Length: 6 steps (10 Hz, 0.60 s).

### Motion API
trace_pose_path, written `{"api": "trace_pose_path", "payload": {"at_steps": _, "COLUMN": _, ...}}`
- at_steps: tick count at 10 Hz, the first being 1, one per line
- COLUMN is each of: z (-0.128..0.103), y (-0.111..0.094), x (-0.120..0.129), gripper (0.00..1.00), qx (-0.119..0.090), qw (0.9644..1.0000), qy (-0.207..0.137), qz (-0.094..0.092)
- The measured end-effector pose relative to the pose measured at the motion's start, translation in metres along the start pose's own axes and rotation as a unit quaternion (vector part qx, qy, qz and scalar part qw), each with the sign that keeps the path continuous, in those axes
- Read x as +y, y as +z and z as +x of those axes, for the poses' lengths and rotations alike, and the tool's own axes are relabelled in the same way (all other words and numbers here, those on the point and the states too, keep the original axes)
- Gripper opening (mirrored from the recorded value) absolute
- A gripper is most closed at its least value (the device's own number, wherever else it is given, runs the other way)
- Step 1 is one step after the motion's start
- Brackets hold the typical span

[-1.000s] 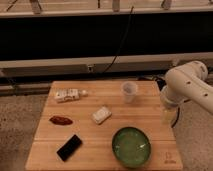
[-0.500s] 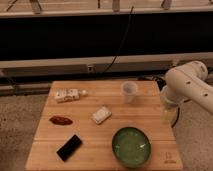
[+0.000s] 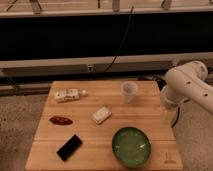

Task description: Place the pepper on the white sponge

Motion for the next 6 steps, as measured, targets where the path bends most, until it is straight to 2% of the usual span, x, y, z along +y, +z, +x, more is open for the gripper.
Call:
{"api": "trace_pose_path", "payload": {"at_steps": 2, "z": -0.001, "y": 0.0, "x": 0.0, "gripper": 0.8, "qx": 0.003, "qw": 1.0, "qy": -0.003, "qz": 0.001}}
{"api": "trace_pose_path", "payload": {"at_steps": 3, "z": -0.011, "y": 0.0, "x": -0.003, "gripper": 0.8, "qx": 0.008, "qw": 0.9998, "qy": -0.015, "qz": 0.003}}
{"api": "trace_pose_path", "payload": {"at_steps": 5, "z": -0.041, "y": 0.0, "x": -0.008, "gripper": 0.8, "qx": 0.018, "qw": 0.9991, "qy": -0.037, "qz": 0.007}}
{"api": "trace_pose_path", "payload": {"at_steps": 6, "z": -0.067, "y": 0.0, "x": -0.012, "gripper": 0.8, "qx": 0.023, "qw": 0.9983, "qy": -0.052, "qz": 0.011}}
